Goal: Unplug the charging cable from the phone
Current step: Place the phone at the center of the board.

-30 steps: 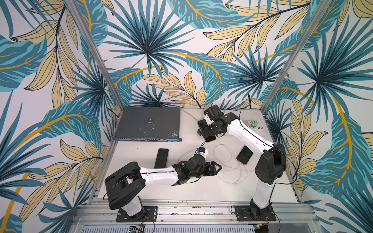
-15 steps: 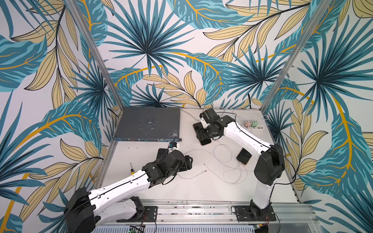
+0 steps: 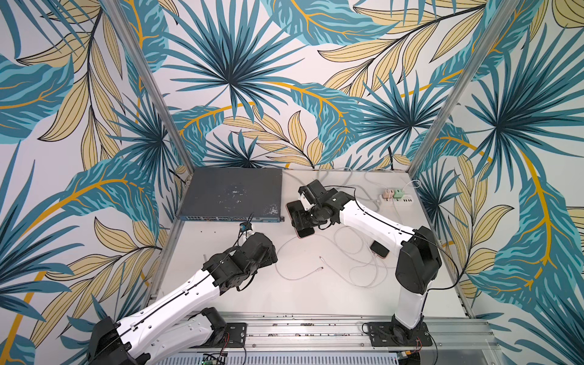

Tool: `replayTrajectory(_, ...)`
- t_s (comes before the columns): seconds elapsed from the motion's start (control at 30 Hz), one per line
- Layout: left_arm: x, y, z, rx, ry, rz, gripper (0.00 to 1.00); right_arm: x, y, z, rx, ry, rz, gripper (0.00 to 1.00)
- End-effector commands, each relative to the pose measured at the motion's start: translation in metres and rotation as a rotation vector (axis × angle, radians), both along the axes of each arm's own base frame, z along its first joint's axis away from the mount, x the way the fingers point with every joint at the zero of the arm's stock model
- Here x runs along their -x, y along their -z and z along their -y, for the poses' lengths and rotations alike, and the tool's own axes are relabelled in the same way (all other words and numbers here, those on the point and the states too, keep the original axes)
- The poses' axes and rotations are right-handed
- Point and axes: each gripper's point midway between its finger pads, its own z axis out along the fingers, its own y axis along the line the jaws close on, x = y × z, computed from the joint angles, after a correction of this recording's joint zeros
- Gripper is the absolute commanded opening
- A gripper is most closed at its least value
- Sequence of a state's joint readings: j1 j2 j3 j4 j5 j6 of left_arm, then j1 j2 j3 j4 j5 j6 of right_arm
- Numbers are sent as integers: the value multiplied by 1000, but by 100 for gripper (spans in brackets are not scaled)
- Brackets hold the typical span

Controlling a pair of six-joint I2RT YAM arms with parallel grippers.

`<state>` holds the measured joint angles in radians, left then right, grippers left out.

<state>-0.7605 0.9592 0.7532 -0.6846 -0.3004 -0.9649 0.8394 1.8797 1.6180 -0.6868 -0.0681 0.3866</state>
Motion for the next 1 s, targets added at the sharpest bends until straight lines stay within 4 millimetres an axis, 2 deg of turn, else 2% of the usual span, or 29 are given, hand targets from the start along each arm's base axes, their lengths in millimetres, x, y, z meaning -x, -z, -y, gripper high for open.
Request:
replayTrajectory(0.0,0,-7,-8,-15,-18,15,80,0,-1,-14,-75,35,-4,57)
replayTrajectory(0.17,1,-3,-7,-7,-15,2,80,-5,8,-18,-84,66,-14,57)
replayTrajectory(0.27,3,0,-10,-19,-24,-9,80,-1,11,-26,-118,71,-37,57)
replayTrajectory(0.53,7,8,-16,-27,-49,-32,80,-4,27,-26,-113,110,-48,57)
replayTrajectory(0.83,17,31,-6,-10,-18,-125,78,-27,28,-23,-96,164,-18,57)
replayTrajectory(0.97,18,37,-11,-33,-35,-138,76,-18,26,-28,-114,147,-37,57)
